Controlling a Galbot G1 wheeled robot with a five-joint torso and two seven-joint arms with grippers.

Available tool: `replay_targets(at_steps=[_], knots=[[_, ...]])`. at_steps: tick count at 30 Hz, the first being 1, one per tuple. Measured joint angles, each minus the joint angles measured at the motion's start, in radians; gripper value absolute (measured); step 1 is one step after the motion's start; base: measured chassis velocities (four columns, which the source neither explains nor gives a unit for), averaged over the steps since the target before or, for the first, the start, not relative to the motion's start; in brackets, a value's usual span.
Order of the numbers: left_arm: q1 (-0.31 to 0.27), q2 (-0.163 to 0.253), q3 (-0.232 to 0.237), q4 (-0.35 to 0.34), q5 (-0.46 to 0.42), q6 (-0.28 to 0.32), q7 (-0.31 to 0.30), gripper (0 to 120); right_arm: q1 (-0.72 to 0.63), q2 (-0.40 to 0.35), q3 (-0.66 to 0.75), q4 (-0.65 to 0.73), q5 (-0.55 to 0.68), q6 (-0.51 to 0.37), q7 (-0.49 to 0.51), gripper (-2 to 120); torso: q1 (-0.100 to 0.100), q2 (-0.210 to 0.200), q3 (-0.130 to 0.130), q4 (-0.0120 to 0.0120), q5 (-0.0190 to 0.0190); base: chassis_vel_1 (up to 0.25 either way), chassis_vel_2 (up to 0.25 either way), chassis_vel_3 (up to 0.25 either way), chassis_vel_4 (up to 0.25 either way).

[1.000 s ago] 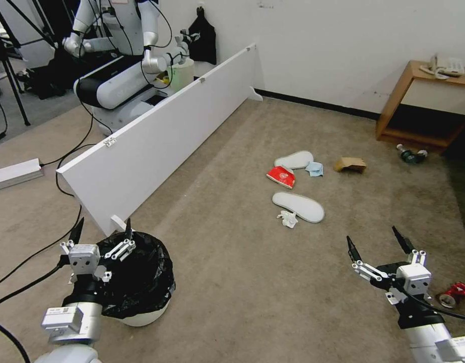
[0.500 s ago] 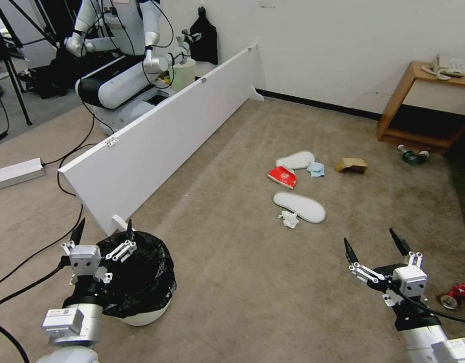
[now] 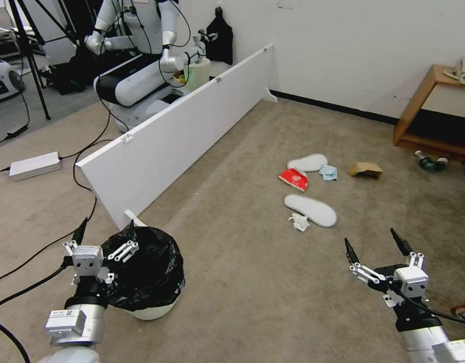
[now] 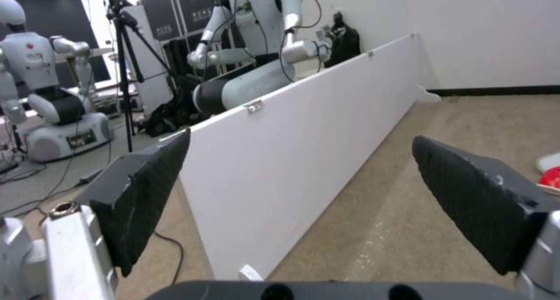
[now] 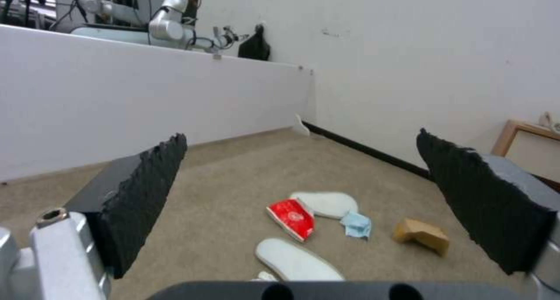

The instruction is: Pick up the trash bin, then pick up the garbage from the floor and place it into the trash bin.

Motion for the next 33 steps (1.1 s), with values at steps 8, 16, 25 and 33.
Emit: replay_targets(at_steps=[8, 16, 25, 33], knots=[[0.006, -0.008, -0.004, -0.005, 0.009, 0.006, -0.002, 100, -0.009, -0.013, 0.009, 0.007, 0.008, 0.005, 0.005, 100, 0.0, 0.0, 0.0, 0.0002, -0.0001, 0.0, 0.0, 0.0, 0.0], [0.009, 0.003, -0.016, -0.018, 0.003, 0.025, -0.012, 100, -0.008, -0.011, 0.004, 0.007, 0.002, 0.001, 0.003, 100, 0.0, 0.0, 0.0, 0.0002, 0.0, 0.0, 0.0, 0.0, 0.0], [-0.017, 0.008, -0.017, -0.003, -0.013, 0.031, -0.015, 100, 0.001, -0.001, 0.001, 0.002, -0.007, -0.006, 0.002, 100, 0.0, 0.0, 0.0, 0.0001, -0.0001, 0.0, 0.0, 0.0, 0.0], [-0.02, -0.008, -0.02, -0.003, -0.015, 0.032, -0.017, 100, 0.004, -0.002, -0.011, -0.011, -0.028, -0.007, -0.005, 100, 0.0, 0.0, 0.0, 0.0003, -0.0001, 0.0, 0.0, 0.0, 0.0]])
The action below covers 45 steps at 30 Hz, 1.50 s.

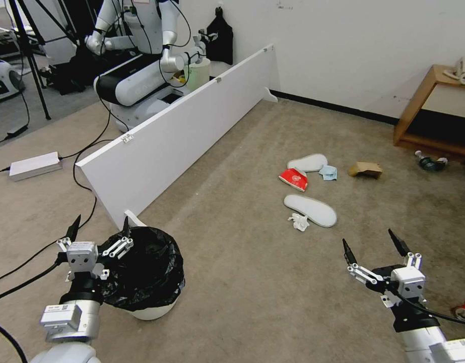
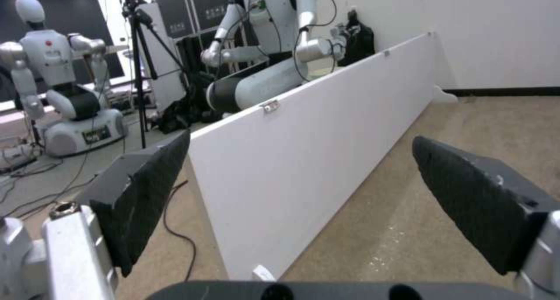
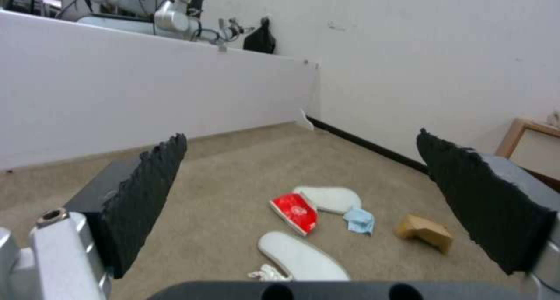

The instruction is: Pick up the trash bin, then pick up the garbage from the floor and place it into the trash bin.

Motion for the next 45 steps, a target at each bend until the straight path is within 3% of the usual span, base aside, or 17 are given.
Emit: replay_targets(at_steps=[31, 45], knots=[[-0.016, -0.05, 0.011, 0.011, 0.04, -0.006, 0.006, 100, 0.007, -0.015, -0.016, -0.021, 0.006, 0.032, -0.002, 100, 0.0, 0.0, 0.0, -0.0001, 0.0, -0.058, 0.061, 0.062, -0.058], [-0.002, -0.05, 0.003, 0.0, 0.041, -0.016, 0.007, 100, -0.001, -0.002, -0.012, -0.005, -0.007, 0.023, -0.023, 100, 0.0, 0.0, 0.0, 0.0, 0.0, -0.005, 0.003, 0.003, -0.004]])
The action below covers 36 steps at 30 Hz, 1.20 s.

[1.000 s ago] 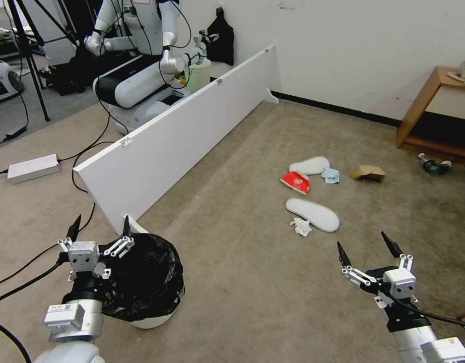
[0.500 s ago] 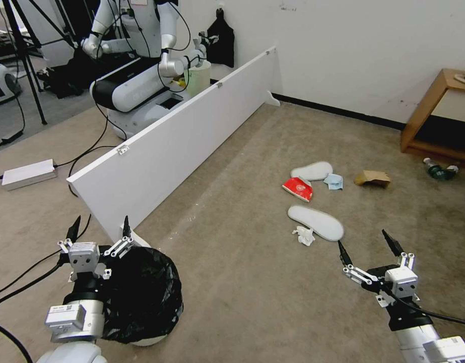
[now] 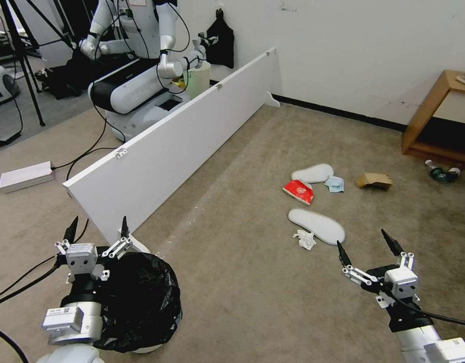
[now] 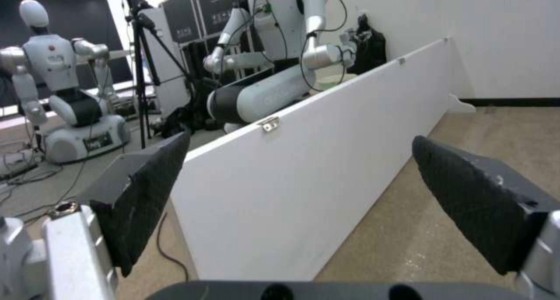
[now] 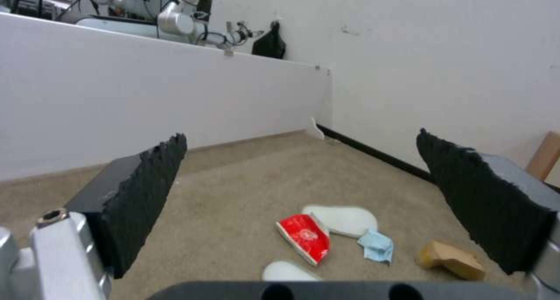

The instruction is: Pick up the trash bin, then pick up the garbage from the floor and place it into the trash bin.

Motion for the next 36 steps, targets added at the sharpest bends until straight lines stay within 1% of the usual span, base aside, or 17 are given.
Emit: replay_targets(at_steps=[7, 10, 13, 15, 17, 18, 19, 20, 22, 24, 25, 27, 28, 31, 33, 34, 36], knots=[[0.003, 0.002, -0.008, 0.0, -0.002, 0.007, -0.012, 100, -0.004, 0.007, 0.0, 0.0, -0.002, 0.018, -0.001, 100, 0.0, 0.0, 0.0, -0.0001, 0.0, 0.0, 0.0, 0.0, 0.0], [0.006, 0.036, -0.034, 0.008, -0.004, 0.105, -0.062, 100, -0.009, 0.012, -0.004, -0.004, 0.006, 0.036, -0.002, 100, 0.0, 0.0, 0.0, 0.0, -0.0001, 0.0, 0.0, 0.0, 0.0], [0.006, 0.055, -0.041, 0.01, -0.019, 0.134, -0.079, 100, -0.01, 0.014, -0.003, -0.004, 0.006, 0.038, -0.002, 100, 0.0, 0.0, 0.0, 0.0, -0.0001, 0.0, 0.0, 0.0, 0.0], [-0.007, 0.13, -0.061, 0.011, -0.154, 0.227, -0.145, 100, -0.013, 0.017, -0.002, -0.007, 0.007, 0.045, -0.002, 100, 0.0, 0.0, 0.0, 0.0, -0.0001, 0.0, 0.0, 0.0, 0.0], [-0.01, 0.143, -0.064, 0.01, -0.182, 0.242, -0.155, 100, -0.014, 0.018, -0.001, -0.008, 0.007, 0.047, -0.002, 100, 0.0, 0.0, 0.0, 0.0, -0.0001, 0.0, 0.0, 0.0, 0.0], [-0.019, 0.175, -0.072, 0.009, -0.268, 0.28, -0.181, 100, -0.015, 0.018, 0.0, -0.01, 0.007, 0.052, -0.002, 100, 0.0, 0.0, 0.0, -0.0002, -0.0001, 0.0, 0.0, 0.0, 0.0], [-0.019, 0.175, -0.072, 0.009, -0.268, 0.28, -0.181, 100, -0.015, 0.018, 0.0, -0.01, 0.007, 0.052, -0.002, 100, 0.0, 0.0, 0.0, -0.0002, -0.0001, 0.0, 0.0, 0.0, 0.0], [-0.03, 0.208, -0.075, 0.01, -0.363, 0.321, -0.218, 100, -0.016, 0.02, 0.002, -0.013, 0.007, 0.058, -0.002, 100, 0.0, 0.0, 0.0, 0.0001, -0.0001, 0.0, 0.0, 0.0, 0.0], [-0.04, 0.227, -0.077, 0.015, -0.422, 0.349, -0.253, 100, -0.017, 0.021, 0.003, -0.015, 0.007, 0.061, -0.002, 100, 0.0, 0.0, 0.0, -0.0001, 0.0, 0.0, 0.0, 0.0, 0.0], [-0.055, 0.268, -0.101, 0.024, -0.563, 0.473, -0.332, 100, -0.019, 0.026, 0.007, -0.017, 0.008, 0.066, -0.002, 100, 0.0, 0.0, 0.0, -0.0002, -0.0003, 0.0, 0.0, 0.0, 0.0], [-0.055, 0.268, -0.101, 0.024, -0.563, 0.473, -0.332, 100, -0.019, 0.026, 0.007, -0.017, 0.008, 0.066, -0.002, 100, 0.0, 0.0, 0.0, -0.0002, -0.0003, 0.0, 0.0, 0.0, 0.0], [-0.063, 0.306, -0.135, 0.03, -0.677, 0.596, -0.38, 100, -0.021, 0.029, 0.011, -0.019, 0.009, 0.071, -0.003, 100, 0.0, 0.0, 0.0, 0.0, 0.0, 0.0, 0.0, 0.0, 0.0], [-0.063, 0.306, -0.135, 0.03, -0.677, 0.596, -0.38, 100, -0.021, 0.029, 0.011, -0.019, 0.009, 0.071, -0.003, 100, 0.0, 0.0, 0.0, 0.0, 0.0, 0.0, 0.0, 0.0, 0.0], [-0.065, 0.352, -0.18, 0.035, -0.775, 0.71, -0.384, 100, -0.021, 0.03, 0.019, -0.02, 0.012, 0.075, -0.004, 100, 0.0, 0.0, 0.0, 0.0, 0.0001, 0.0, 0.0, 0.0, 0.0], [-0.065, 0.359, -0.188, 0.034, -0.799, 0.733, -0.385, 100, -0.021, 0.03, 0.02, -0.02, 0.013, 0.076, -0.004, 100, 0.0, 0.0, 0.0, 0.0, 0.0001, 0.0, 0.0, 0.0, 0.0], [-0.064, 0.381, -0.207, 0.033, -0.867, 0.781, -0.393, 100, -0.021, 0.031, 0.022, -0.021, 0.014, 0.079, -0.004, 100, 0.0, 0.0, 0.0, 0.0001, -0.0003, 0.0, 0.0, 0.0, 0.0], [-0.063, 0.392, -0.217, 0.034, -0.893, 0.789, -0.393, 100, -0.021, 0.032, 0.023, -0.022, 0.014, 0.081, -0.004, 100, 0.0, 0.0, 0.0, 0.0, -0.0002, 0.0, 0.0, 0.0, 0.0]])
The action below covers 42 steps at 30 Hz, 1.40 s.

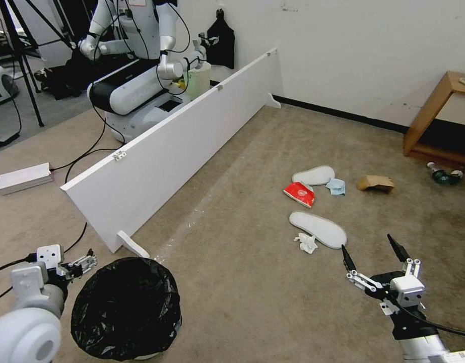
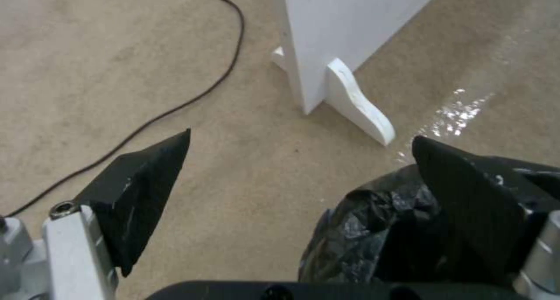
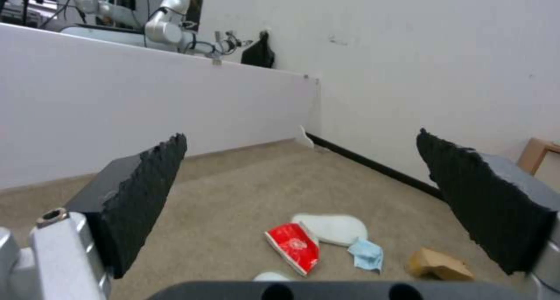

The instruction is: Pick up the trash bin, then pick up the garbage from the floor and place it into the trash bin.

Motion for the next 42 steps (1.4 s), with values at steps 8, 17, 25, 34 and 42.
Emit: replay_targets(at_steps=[8, 17, 25, 34, 42], knots=[[0.065, 0.127, -0.109, 0.026, -0.085, 0.012, 0.12, 100, 0.003, 0.007, -0.001, -0.014, 0.002, 0.013, -0.003, 100, 0.0, 0.0, 0.0, 0.0, 0.0003, 0.0, 0.0, 0.0, 0.0], [0.169, 0.245, -0.219, 0.106, -0.025, 0.005, 0.307, 100, 0.022, 0.033, -0.033, -0.055, -0.007, 0.026, -0.015, 100, 0.0, 0.0, 0.0, 0.0, 0.0002, 0.0, 0.0, 0.0, 0.0], [0.198, 0.38, -0.264, 0.217, 0.001, 0.001, 0.528, 100, 0.028, 0.037, -0.04, -0.07, -0.008, 0.028, -0.019, 100, 0.0, 0.0, 0.0, 0.0, 0.0001, 0.0, 0.0, 0.0, 0.0], [0.221, 0.492, -0.233, 0.257, 0.033, -0.001, 0.624, 100, 0.035, 0.057, -0.061, -0.087, -0.016, 0.035, -0.027, 100, 0.0, 0.0, 0.0, -0.0001, 0.0004, 0.0, 0.0, 0.0, 0.0], [0.214, 0.521, -0.173, 0.244, 0.099, -0.001, 0.675, 100, 0.037, 0.064, -0.064, -0.091, -0.018, 0.04, -0.03, 100, 0.0, 0.0, 0.0, 0.0, 0.0002, 0.0, 0.0, 0.0, 0.0]])
